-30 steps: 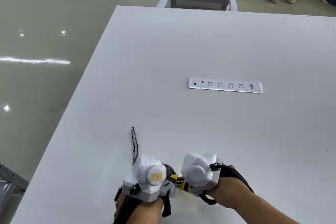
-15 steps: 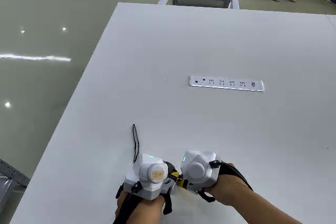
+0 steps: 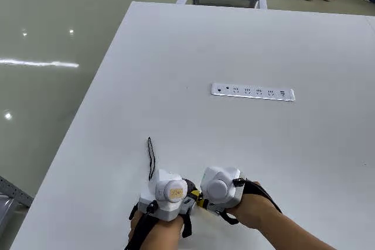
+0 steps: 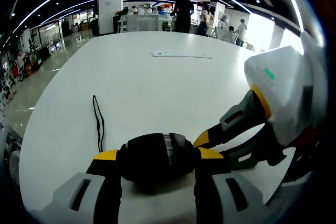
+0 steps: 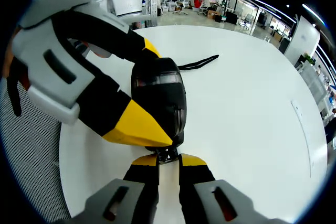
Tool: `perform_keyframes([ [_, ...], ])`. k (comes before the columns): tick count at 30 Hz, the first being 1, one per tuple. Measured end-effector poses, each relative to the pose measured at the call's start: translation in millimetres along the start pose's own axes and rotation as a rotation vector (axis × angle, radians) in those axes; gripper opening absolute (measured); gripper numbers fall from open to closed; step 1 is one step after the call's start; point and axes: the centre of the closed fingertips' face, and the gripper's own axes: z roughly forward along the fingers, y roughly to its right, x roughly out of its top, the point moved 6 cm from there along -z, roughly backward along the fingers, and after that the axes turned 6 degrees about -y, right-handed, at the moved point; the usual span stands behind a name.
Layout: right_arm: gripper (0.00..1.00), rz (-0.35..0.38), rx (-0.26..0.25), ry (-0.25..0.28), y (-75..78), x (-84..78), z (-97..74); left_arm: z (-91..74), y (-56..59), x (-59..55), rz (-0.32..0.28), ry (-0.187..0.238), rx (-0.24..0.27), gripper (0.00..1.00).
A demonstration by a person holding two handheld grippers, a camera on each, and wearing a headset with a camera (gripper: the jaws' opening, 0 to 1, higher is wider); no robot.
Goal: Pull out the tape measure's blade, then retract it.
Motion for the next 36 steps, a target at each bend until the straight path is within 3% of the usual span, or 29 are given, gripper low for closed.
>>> perform_keyframes([
  [19, 0.14, -0.003, -0.005, 0.009, 0.0, 0.0, 1.4, 1.3, -2.1, -0.3, -0.015, 0.009, -0.012, 0.54],
  [23, 0.18, -0.042, -0.05, 0.008, -0.4, -2.7, -2.0, 0.6, -5.3, -0.6, -0.036, 0.017, -0.033, 0.55],
  [25, 0.24, -0.026, -0.064, -0.002, 1.3, -6.7, -6.2, 0.8, -4.3, -1.1, -0.03, 0.013, -0.039, 0.56],
  [26, 0.3, -0.015, -0.083, -0.002, 4.9, -10.3, -7.6, 1.3, -3.4, -2.7, 0.003, 0.0, -0.036, 0.57],
  [27, 0.42, -0.006, -0.081, 0.001, 6.2, -13.4, -8.1, 2.2, -3.9, -3.7, 0.071, -0.008, -0.028, 0.57],
  [28, 0.52, 0.017, -0.084, 0.004, 7.0, -16.8, -9.4, 3.2, -2.6, -4.9, 0.089, -0.01, -0.021, 0.57],
  [30, 0.73, 0.081, -0.085, 0.024, 7.9, -23.2, -14.3, 3.0, -0.8, -6.8, 0.085, -0.005, -0.019, 0.57],
  [32, 0.85, 0.132, -0.094, 0.035, 8.6, -30.1, -19.5, 1.5, -2.1, -6.1, 0.079, -0.005, -0.023, 0.58],
  [36, 0.95, 0.156, -0.11, 0.049, 7.8, -40.6, -24.0, 0.5, -2.6, -6.0, 0.077, -0.004, -0.03, 0.58],
])
